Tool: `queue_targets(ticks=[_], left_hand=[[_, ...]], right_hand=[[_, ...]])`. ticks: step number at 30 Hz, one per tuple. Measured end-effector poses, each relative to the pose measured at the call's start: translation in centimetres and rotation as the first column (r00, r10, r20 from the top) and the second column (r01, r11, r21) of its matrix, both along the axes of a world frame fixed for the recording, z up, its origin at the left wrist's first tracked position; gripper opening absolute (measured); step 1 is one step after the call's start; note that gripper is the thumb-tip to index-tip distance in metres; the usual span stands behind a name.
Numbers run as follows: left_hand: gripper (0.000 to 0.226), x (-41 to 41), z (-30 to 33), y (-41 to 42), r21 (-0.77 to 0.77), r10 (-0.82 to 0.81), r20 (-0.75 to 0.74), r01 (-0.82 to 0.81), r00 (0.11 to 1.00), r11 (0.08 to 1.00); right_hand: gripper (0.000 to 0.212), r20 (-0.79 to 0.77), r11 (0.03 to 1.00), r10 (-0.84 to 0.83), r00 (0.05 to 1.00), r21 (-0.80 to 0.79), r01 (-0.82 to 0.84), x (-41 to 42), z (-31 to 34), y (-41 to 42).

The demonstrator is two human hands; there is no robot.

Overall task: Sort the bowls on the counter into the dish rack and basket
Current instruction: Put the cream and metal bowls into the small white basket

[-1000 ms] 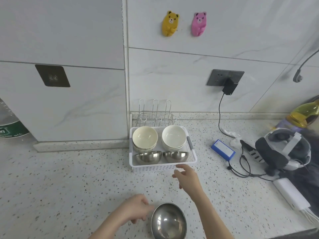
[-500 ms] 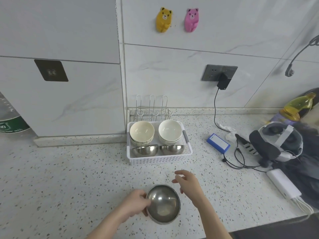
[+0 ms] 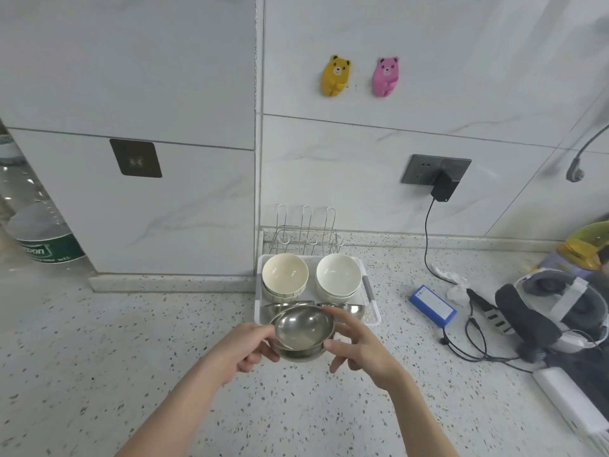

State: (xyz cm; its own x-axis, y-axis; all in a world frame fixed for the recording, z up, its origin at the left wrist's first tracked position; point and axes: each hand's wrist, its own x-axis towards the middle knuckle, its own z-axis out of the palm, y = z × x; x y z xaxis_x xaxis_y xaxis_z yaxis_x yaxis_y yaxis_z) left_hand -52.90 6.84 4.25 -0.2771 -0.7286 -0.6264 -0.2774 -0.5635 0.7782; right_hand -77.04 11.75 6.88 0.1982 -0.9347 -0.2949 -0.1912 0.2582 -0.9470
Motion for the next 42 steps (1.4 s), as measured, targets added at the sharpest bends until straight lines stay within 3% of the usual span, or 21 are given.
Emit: queue_targets(ticks=[5,8,14,17,25,33,35,39,42], left_hand=[[0.03,-0.5,0.4,-0.9,-0.05,0.088,0.008,-0.087,0.996,0.995],[0.028,-1.1,0.8,-1.8,-0.2,0.176,0.043,-0.164,0.983,0.966],[0.031,-1.2,2.4,-4.1,-0.351,0.137,0.083,-0.099,0.987,0.931],[0.036,-1.2,3.0,-5.6,-0.394,0.115,0.143,-0.05,0.983,0.918],[0.045,-1.2,0.7,-8.6,-0.35,0.086,0.225,-0.002,0.97,0.937],[0.064,-1.3,-1.2,-10.0,-0.304,0.072,0.359,0.044,0.93,0.952],[0.06,-1.4,-1.5,-10.1,-0.288,0.048,0.371,0.066,0.927,0.955],[0.022,-1.5,-1.6,-10.0,-0.304,0.048,0.283,0.042,0.958,0.952],[0.012,-1.3,-1.6,-10.0,-0.326,0.054,0.226,0.024,0.973,0.945]], right_hand=[[0.039,-0.004,0.99,-0.133,0.991,-0.055,0.132,0.7,0.3,-1.8],[0.019,-0.022,0.979,-0.194,0.981,-0.074,0.192,1.3,0.4,-3.2],[0.042,-0.146,0.965,-0.261,0.954,-0.048,0.257,1.8,0.7,-8.0],[0.052,-0.185,0.98,-0.201,0.962,-0.029,0.199,1.7,0.8,-10.7],[0.071,-0.38,0.994,-0.077,0.922,0.038,0.099,1.7,-1.3,-15.0],[0.065,-0.436,0.986,-0.001,0.9,0.151,0.074,1.7,-2.7,-16.7],[0.066,-0.439,0.984,0.014,0.898,0.164,0.065,1.5,-2.9,-16.7],[0.078,-0.435,0.987,0.044,0.899,0.161,0.029,1.0,-3.4,-16.6],[0.072,-0.412,0.989,0.041,0.91,0.146,0.021,0.7,-3.3,-16.5]])
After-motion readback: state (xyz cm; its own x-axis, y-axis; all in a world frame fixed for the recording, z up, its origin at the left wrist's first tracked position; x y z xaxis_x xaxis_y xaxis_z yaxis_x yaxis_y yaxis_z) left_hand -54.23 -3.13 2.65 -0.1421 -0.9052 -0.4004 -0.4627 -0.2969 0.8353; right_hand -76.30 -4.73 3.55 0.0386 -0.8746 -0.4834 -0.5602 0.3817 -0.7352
